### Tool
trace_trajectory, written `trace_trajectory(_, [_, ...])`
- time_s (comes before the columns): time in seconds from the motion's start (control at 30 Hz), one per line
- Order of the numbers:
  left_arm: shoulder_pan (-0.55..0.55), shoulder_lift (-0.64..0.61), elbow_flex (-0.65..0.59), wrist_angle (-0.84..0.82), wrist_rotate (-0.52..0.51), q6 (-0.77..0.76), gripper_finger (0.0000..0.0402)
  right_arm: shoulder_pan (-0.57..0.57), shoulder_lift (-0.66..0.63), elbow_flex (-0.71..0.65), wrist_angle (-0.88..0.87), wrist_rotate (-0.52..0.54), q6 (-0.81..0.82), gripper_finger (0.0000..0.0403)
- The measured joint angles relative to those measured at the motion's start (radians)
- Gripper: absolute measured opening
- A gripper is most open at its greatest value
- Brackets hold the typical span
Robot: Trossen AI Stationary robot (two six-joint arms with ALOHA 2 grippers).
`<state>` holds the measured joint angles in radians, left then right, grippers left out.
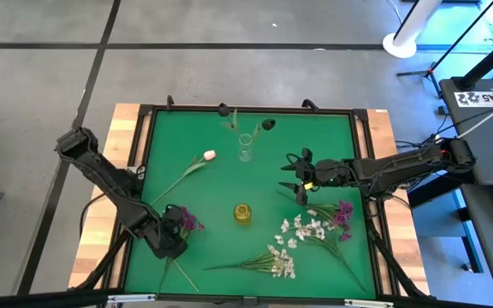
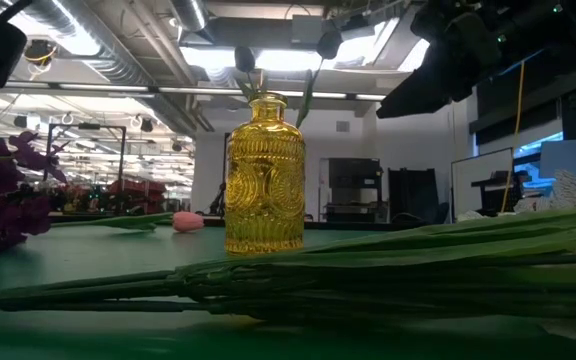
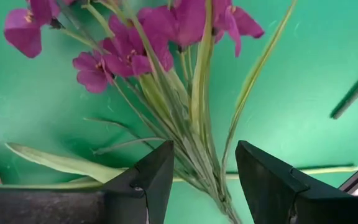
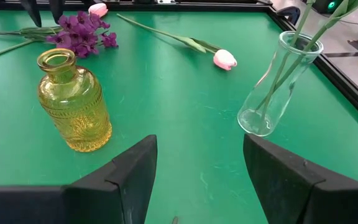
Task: Sort flowers into vase by color
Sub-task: Put the left purple flower into the transparent vase
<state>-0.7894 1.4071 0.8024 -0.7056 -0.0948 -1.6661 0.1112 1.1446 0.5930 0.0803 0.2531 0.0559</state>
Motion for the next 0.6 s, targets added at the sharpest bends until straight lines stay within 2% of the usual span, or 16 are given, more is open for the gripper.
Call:
trace_trajectory(0.2, [0.018, 0.009, 0.0, 0.016, -0.008, 0.026, 0.0169, 0.0, 0.0, 0.0, 0.0, 0.0, 0.0, 0.0238])
trace_trajectory(0.4, [0.026, 0.07, 0.0, 0.015, -0.004, 0.055, 0.0169, 0.0, 0.0, 0.0, 0.0, 0.0, 0.0, 0.0238])
trace_trajectory(0.6, [0.027, 0.125, 0.0, 0.009, 0.037, 0.055, 0.0169, 0.0, 0.0, 0.0, 0.0, 0.001, 0.003, 0.0238])
